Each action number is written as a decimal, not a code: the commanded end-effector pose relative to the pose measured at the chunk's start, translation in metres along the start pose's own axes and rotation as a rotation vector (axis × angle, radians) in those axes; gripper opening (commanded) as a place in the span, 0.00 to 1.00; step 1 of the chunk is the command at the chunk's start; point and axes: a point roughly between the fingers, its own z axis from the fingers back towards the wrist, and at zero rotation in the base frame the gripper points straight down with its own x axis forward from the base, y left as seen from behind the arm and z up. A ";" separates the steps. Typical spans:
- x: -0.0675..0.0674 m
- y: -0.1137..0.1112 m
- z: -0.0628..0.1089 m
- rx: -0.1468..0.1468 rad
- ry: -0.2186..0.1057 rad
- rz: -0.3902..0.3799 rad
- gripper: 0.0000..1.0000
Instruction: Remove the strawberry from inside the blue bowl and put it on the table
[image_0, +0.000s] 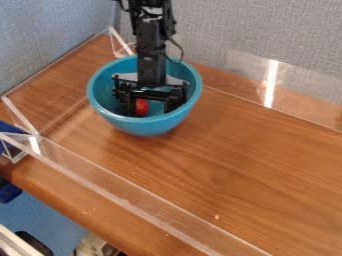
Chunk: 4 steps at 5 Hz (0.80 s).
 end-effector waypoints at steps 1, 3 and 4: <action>0.015 -0.011 0.014 -0.015 -0.060 -0.028 1.00; 0.030 -0.024 0.014 -0.033 -0.074 -0.050 1.00; 0.036 -0.028 0.015 -0.041 -0.078 -0.052 1.00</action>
